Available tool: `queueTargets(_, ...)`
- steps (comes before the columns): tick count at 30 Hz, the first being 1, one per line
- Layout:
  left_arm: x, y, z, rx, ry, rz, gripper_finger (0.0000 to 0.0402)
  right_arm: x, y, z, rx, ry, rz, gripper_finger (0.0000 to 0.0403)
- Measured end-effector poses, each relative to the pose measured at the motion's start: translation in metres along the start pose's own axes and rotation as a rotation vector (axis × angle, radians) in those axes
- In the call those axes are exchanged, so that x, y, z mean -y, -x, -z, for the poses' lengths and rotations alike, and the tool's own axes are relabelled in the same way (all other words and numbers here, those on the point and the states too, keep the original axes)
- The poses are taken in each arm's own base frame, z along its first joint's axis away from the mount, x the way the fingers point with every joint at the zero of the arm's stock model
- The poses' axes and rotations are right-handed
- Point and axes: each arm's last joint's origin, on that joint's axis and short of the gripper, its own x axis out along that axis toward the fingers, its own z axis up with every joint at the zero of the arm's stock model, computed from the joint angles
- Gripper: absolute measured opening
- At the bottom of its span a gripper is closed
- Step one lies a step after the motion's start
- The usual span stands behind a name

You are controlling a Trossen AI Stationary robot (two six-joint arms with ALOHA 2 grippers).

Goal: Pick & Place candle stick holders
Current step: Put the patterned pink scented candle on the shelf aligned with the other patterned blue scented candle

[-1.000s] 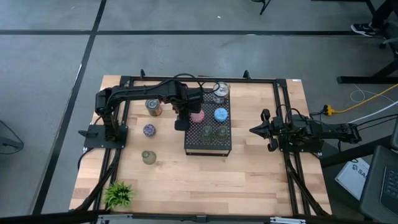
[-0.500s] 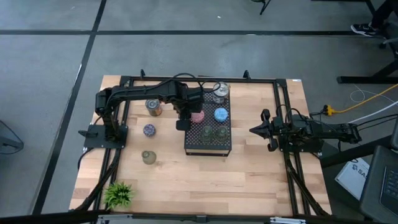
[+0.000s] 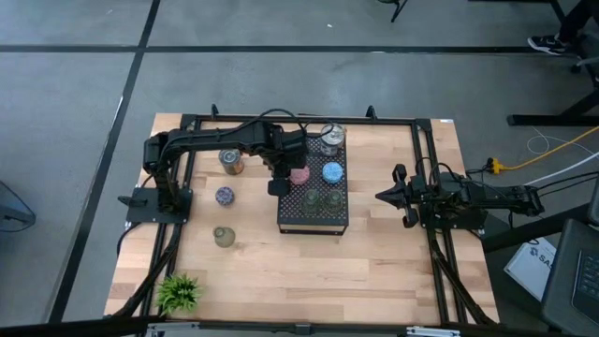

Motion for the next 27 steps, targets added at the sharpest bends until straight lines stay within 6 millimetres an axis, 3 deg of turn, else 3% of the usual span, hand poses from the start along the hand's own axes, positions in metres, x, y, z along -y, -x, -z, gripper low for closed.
queueTargets(27,-0.001,0.001,-0.015,0.161,-0.008,0.034,0.0002,0.0,0.0,0.0,0.0,0.0,0.0,0.0005)
